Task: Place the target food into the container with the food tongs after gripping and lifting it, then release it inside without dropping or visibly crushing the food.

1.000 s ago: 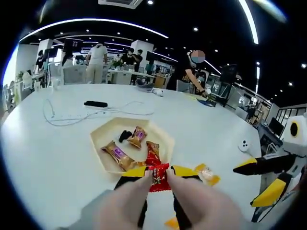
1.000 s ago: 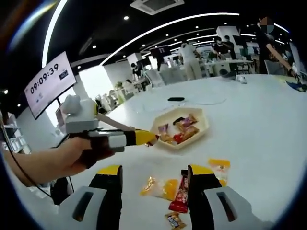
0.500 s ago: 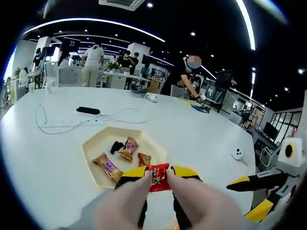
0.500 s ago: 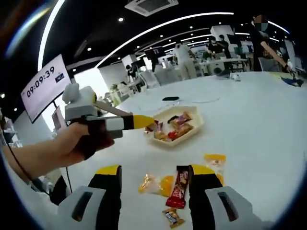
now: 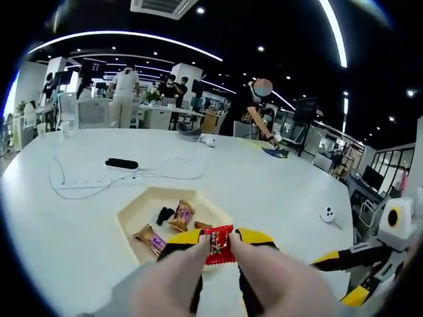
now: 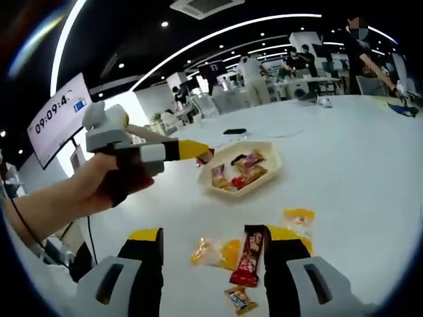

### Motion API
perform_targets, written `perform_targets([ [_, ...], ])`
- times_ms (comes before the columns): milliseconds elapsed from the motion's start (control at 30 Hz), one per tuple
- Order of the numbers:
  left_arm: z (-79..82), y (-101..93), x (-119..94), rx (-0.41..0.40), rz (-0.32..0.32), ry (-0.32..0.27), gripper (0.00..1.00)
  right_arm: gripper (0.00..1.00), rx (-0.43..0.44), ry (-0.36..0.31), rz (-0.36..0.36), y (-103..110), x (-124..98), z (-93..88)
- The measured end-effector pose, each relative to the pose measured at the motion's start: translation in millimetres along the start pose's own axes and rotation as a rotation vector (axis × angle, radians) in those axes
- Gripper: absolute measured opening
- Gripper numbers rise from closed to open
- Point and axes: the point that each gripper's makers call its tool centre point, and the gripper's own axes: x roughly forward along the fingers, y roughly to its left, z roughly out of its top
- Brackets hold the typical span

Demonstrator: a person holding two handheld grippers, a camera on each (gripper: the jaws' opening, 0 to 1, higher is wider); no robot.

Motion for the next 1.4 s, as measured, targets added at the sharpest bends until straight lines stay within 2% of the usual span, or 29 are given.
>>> perform_targets([
  [267,-3.0,-0.8,6,0.029,-0.005,0.022,0.17,0.62,0.017,-0.028,-0.006,0,-1,6.9],
  [433,6.8,-2.2,11,0.045,-0.013,0.02,0.17,0.62,0.041,-0.045,-0.007,-3,-3,11.3],
  [667,17.1,-1.3,17,0.067,-0.015,0.011,0.17,0.61,0.047,-0.029,-0.006,-5,-3,6.0],
  [800,22.8,4.2,18,0.067,0.009,-0.001,0.17,0.59,0.044,-0.019,0.002,-3,-5,4.3],
  [1133,33.0,9.0,26,0.069,0.013,-0.007,0.17,0.58,0.031,-0.012,0.008,-3,-10,3.7],
  [1400,41.9,17.0,27,0.102,0.049,-0.016,0.17,0.57,0.041,-0.046,-0.015,-11,-21,8.6],
])
